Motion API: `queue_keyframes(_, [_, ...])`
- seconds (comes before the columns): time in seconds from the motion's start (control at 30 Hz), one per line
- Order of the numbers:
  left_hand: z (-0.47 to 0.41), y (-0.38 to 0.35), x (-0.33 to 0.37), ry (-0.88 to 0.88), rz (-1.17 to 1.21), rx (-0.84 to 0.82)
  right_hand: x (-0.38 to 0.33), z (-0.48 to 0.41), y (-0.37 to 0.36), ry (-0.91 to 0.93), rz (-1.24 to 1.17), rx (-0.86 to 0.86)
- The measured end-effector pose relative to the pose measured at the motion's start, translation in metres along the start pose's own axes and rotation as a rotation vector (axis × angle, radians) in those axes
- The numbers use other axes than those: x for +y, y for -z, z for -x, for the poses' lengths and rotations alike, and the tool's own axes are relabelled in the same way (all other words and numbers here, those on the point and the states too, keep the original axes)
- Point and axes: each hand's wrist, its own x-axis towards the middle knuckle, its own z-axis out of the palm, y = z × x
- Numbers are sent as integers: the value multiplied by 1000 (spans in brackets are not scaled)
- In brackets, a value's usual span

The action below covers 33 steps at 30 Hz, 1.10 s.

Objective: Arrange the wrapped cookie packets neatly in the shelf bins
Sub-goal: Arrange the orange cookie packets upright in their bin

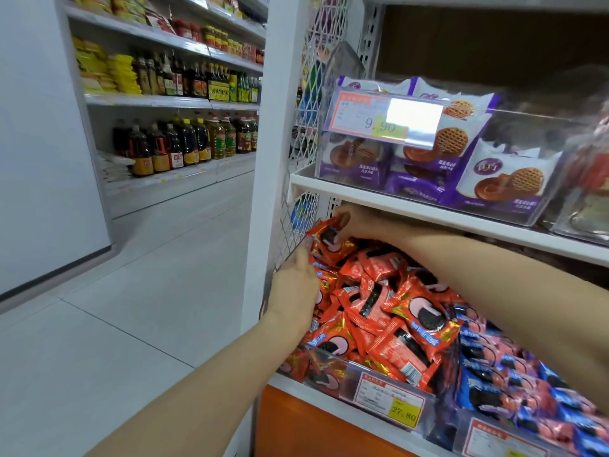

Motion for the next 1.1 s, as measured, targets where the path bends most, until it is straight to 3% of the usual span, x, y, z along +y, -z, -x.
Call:
queue_keyframes(0.2, [-4, -2, -1, -37, 32, -30, 2, -1, -8, 54, 87, -82])
queue_keyframes(0.37, [1, 1, -3, -18, 88, -21, -2, 1, -21, 125, 46, -14])
queue_keyframes(0.5, [3, 4, -10, 29, 149, 8, 0, 0, -23, 173, 147, -129])
queue_keyframes(0.67, [10, 10, -22, 70, 304, 70, 9, -4, -32, 179, 187, -51])
queue_keyframes(0.9, [23, 4, -35, 48, 376, 76, 13, -8, -19, 245, 273, -226])
queue_keyframes(1.1, [22, 1, -40, 95, 760, 38, 10, -5, -16, 231, 314, -195])
